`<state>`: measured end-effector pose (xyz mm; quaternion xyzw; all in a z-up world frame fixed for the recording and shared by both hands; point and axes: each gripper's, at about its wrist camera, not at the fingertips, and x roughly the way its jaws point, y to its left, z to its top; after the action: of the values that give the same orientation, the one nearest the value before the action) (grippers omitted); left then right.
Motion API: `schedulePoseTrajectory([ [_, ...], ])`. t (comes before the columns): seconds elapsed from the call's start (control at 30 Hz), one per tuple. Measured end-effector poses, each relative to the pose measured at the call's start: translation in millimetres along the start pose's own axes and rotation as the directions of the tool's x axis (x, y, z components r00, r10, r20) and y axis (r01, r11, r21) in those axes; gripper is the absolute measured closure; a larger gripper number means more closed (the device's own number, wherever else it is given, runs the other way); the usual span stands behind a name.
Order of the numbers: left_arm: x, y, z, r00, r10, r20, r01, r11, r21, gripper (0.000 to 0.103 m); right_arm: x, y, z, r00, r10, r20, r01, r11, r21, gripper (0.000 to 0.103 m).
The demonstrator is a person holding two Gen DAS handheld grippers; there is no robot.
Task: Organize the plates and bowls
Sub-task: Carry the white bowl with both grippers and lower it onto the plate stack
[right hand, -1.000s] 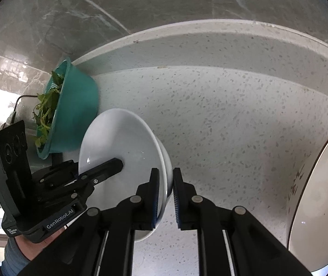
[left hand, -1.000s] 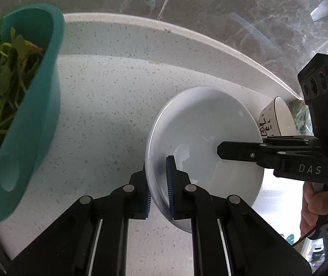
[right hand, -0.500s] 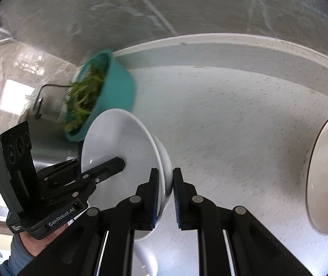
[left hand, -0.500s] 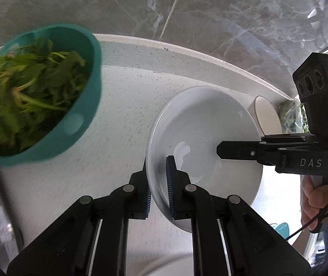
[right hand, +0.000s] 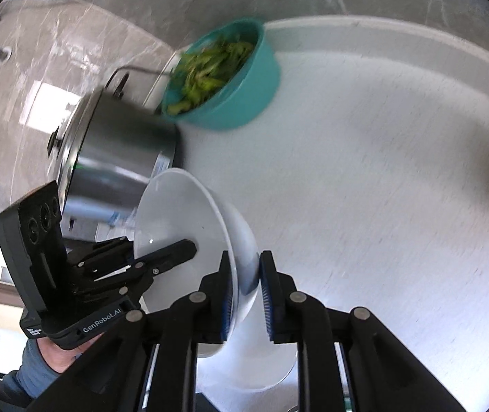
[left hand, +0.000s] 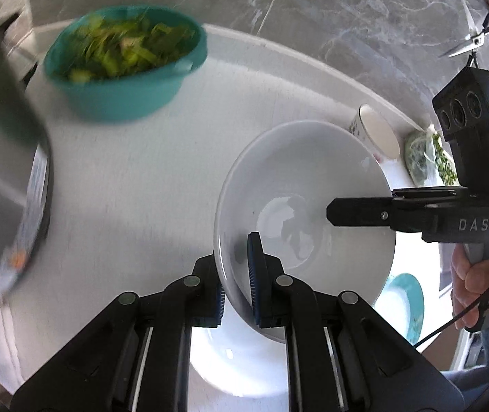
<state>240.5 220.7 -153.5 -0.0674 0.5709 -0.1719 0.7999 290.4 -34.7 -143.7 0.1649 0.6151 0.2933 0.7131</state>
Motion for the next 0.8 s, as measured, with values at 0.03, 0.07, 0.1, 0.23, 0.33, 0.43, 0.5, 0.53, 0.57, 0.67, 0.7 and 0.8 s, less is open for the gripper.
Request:
schedulePoseTrajectory([
  [0.03, 0, 0, -8, 1.0, 0.003, -0.003, -0.003, 1.0, -0.006, 0.093, 3, 3, -4, 1.0, 0.002, -0.008, -0.002, 1.0, 0.0, 0.085],
  [0.07, 0, 0, -17, 1.0, 0.005, -0.008, -0.005, 1.0, -0.015, 0.093, 8, 5, -12, 1.0, 0.005, -0.022, -0.005, 1.0, -0.003, 0.085],
  [0.1, 0, 1, -27, 1.0, 0.005, -0.015, -0.005, 1.0, -0.028, 0.093, 12, 6, -15, 1.0, 0.007, -0.03, -0.007, 1.0, -0.002, 0.085],
  [0.23, 7, 6, -57, 0.999, 0.01, -0.042, -0.012, 0.998, -0.055, 0.093, 29, 5, -32, 0.997, 0.008, -0.075, -0.007, 1.0, 0.012, 0.086],
  [0.33, 15, 5, -72, 0.998, 0.025, -0.058, -0.028, 0.998, -0.054, 0.093, 42, 6, -40, 0.995, -0.013, -0.099, 0.014, 1.0, 0.011, 0.086],
  [0.43, 28, 4, -81, 0.997, 0.025, -0.07, -0.029, 0.998, -0.057, 0.093, 50, 1, -44, 0.993, -0.025, -0.113, 0.027, 0.999, 0.019, 0.086],
  [0.5, 34, 2, -85, 0.997, 0.033, -0.076, -0.037, 0.998, -0.048, 0.093, 52, -3, -45, 0.992, -0.032, -0.12, 0.035, 0.999, 0.023, 0.086],
  [0.53, 35, 3, -85, 0.996, 0.039, -0.077, -0.042, 0.998, -0.041, 0.093, 53, -2, -47, 0.992, -0.038, -0.123, 0.041, 0.999, 0.024, 0.086],
  [0.57, 37, 0, -86, 0.996, 0.047, -0.08, -0.049, 0.998, -0.03, 0.093, 55, -2, -48, 0.991, -0.047, -0.125, 0.05, 0.999, 0.02, 0.086],
  [0.67, 42, -1, -87, 0.995, 0.058, -0.083, -0.059, 0.998, -0.014, 0.093, 57, -6, -51, 0.989, -0.064, -0.133, 0.067, 0.998, 0.018, 0.086],
  [0.7, 45, -3, -86, 0.995, 0.061, -0.085, -0.062, 0.998, -0.011, 0.093, 56, -7, -53, 0.989, -0.066, -0.133, 0.069, 0.997, 0.019, 0.086],
  [0.8, 49, -4, -81, 0.995, 0.058, -0.086, -0.059, 0.998, -0.012, 0.093, 55, -5, -52, 0.988, -0.089, -0.125, 0.089, 0.996, 0.0, 0.087],
])
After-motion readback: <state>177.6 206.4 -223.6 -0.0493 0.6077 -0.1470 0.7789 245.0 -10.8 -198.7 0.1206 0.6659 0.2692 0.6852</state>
